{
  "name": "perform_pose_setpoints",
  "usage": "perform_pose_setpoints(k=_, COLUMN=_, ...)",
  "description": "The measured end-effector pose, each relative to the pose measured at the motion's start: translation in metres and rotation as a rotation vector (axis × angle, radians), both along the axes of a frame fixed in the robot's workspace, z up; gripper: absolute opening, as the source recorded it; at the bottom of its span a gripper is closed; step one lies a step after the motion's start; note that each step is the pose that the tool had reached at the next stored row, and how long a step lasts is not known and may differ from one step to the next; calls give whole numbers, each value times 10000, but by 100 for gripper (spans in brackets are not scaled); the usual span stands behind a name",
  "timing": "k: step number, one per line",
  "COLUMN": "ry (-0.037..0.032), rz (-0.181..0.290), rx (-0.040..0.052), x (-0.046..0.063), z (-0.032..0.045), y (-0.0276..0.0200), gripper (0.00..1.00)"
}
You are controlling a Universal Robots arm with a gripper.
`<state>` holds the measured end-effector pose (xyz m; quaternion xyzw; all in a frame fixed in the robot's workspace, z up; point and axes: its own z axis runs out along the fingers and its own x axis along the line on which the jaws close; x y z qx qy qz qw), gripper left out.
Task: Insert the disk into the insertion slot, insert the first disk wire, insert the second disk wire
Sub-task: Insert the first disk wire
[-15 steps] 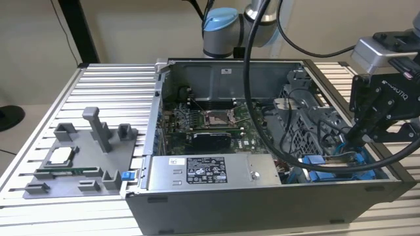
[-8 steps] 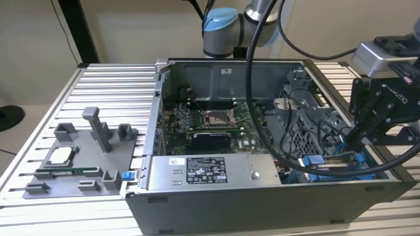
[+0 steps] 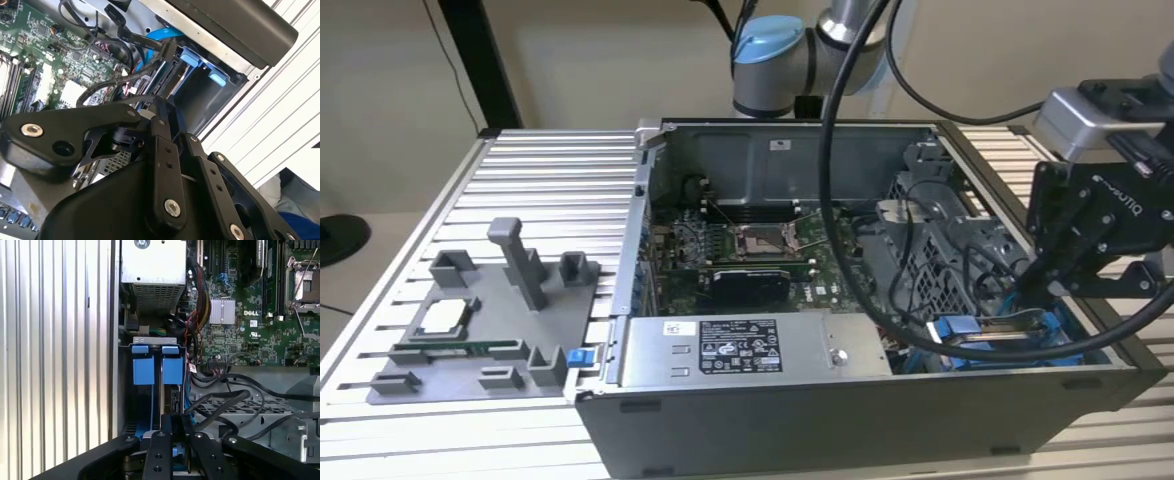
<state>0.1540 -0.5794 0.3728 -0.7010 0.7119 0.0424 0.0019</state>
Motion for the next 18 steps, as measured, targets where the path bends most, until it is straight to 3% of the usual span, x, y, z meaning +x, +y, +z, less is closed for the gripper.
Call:
perform_pose_setpoints(k=3, ry=46, rz=-34, rx=109, x=5, z=-10, y=0, gripper=0)
perform_pose_setpoints(k=7, ry=172, rz=-51, rx=128, x=49, z=-40, y=0, gripper=0)
perform_pose_setpoints(k=16, ry=699, rz=-55, rx=125, x=242, z=-104, y=0, gripper=0)
perform_pose_setpoints(k=18, ry=789, rz=-56, rx=125, x=286, z=-120, y=0, gripper=0)
